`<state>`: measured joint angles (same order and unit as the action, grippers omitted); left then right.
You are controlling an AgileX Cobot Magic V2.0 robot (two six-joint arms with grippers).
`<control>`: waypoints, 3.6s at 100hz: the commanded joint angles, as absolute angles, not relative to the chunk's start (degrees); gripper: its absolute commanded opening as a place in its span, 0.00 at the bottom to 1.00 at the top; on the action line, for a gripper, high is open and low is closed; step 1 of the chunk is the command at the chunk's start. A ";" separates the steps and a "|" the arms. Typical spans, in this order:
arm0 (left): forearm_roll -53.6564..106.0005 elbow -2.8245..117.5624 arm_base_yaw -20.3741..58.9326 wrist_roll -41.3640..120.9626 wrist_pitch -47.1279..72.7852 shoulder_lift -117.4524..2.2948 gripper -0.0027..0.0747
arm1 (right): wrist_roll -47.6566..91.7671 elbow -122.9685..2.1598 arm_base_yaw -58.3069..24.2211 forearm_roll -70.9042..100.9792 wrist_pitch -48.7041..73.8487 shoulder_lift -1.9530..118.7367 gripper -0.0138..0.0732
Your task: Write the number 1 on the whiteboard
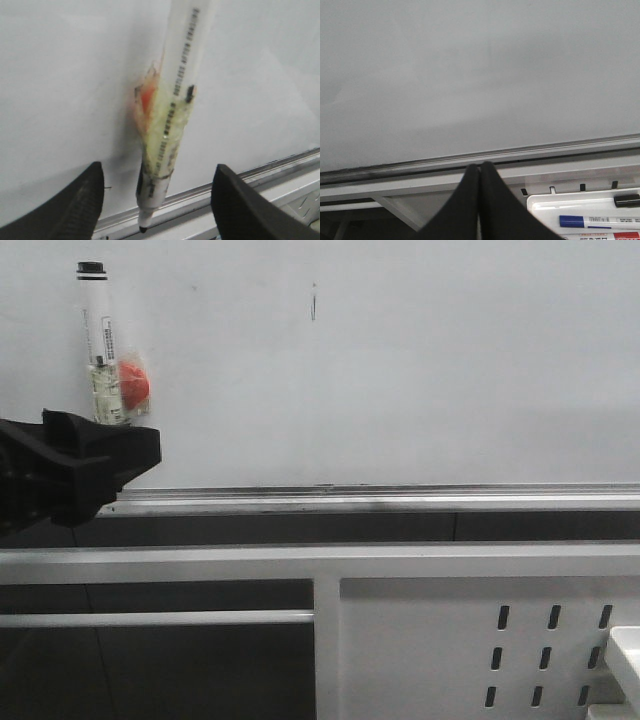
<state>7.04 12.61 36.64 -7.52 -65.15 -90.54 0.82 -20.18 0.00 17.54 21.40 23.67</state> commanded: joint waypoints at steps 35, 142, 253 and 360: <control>8.59 13.99 37.15 -8.09 -78.05 -91.66 0.01 | 1.56 -22.37 -0.06 17.99 17.07 24.56 0.09; -44.78 28.97 38.51 -9.43 -18.31 -69.14 0.01 | 24.86 -40.16 -35.63 17.87 29.92 47.29 0.58; -44.62 30.22 44.41 -9.43 -11.46 -67.79 0.01 | 24.96 -51.07 -47.32 14.98 18.45 65.73 0.62; -30.45 30.22 44.41 -10.18 -15.56 -62.14 0.43 | 19.59 -50.05 -42.82 17.31 19.09 64.55 0.07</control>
